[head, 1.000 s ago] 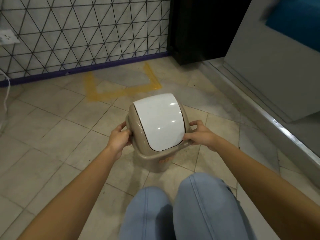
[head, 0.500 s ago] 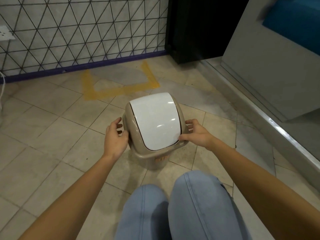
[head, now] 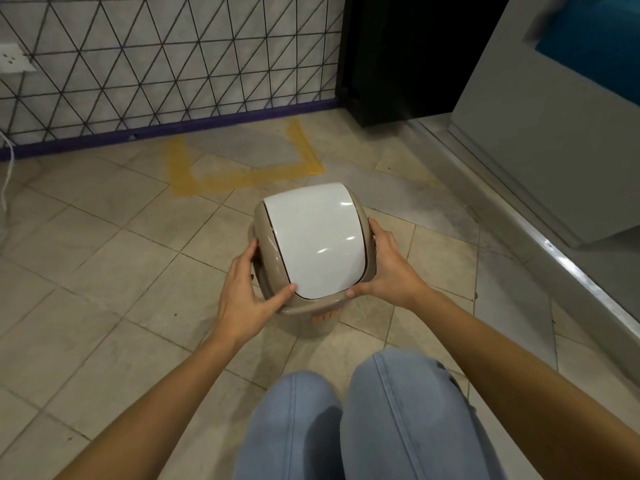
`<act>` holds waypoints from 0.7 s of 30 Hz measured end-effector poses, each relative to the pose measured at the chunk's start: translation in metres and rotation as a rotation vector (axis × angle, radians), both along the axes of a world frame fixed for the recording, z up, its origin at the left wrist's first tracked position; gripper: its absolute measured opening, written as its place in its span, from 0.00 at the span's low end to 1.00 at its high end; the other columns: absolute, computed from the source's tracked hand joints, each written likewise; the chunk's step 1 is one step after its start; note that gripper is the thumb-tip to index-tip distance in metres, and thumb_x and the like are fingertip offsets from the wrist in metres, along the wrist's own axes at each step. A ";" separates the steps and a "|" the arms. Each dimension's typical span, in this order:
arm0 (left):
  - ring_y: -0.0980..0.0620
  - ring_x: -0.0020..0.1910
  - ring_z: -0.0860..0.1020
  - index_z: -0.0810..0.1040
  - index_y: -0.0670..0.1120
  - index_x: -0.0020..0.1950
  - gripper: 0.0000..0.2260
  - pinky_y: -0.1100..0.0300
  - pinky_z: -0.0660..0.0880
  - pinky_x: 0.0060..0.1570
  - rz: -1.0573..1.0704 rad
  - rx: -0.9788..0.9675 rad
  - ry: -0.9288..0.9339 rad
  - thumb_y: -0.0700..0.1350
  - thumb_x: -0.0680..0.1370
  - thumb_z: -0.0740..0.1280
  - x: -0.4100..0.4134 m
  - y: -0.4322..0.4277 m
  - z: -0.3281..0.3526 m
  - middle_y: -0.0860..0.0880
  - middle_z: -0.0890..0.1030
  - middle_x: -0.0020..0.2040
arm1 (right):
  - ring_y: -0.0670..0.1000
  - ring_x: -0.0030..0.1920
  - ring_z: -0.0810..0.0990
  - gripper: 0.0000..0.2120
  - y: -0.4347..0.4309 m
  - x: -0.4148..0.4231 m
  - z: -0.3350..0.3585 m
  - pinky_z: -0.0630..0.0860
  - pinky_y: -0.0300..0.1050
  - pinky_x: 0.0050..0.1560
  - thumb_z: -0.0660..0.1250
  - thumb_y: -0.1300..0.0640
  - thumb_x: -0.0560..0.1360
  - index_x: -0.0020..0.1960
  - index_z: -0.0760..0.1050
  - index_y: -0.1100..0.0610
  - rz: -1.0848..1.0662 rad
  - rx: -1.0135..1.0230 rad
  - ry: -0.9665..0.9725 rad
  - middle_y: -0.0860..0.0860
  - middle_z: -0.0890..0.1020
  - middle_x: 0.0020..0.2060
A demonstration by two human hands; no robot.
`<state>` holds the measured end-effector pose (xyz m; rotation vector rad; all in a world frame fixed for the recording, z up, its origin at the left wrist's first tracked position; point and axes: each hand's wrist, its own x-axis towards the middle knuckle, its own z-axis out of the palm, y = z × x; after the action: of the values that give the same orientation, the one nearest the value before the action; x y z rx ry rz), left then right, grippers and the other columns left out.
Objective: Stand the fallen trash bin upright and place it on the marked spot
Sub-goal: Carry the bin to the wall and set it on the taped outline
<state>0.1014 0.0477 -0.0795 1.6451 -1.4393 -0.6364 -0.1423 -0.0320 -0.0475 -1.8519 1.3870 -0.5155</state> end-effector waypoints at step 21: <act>0.61 0.61 0.71 0.64 0.52 0.72 0.31 0.71 0.66 0.58 0.214 -0.053 0.091 0.50 0.72 0.71 0.013 -0.052 -0.001 0.53 0.71 0.68 | 0.49 0.70 0.59 0.58 -0.043 0.047 -0.016 0.60 0.41 0.63 0.80 0.53 0.57 0.75 0.45 0.49 -0.082 -0.160 -0.070 0.50 0.58 0.70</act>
<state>0.1147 -0.0044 -0.0807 1.6792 -1.1862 -0.5397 -0.0948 -0.0751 -0.0635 -1.8896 1.4143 -0.7446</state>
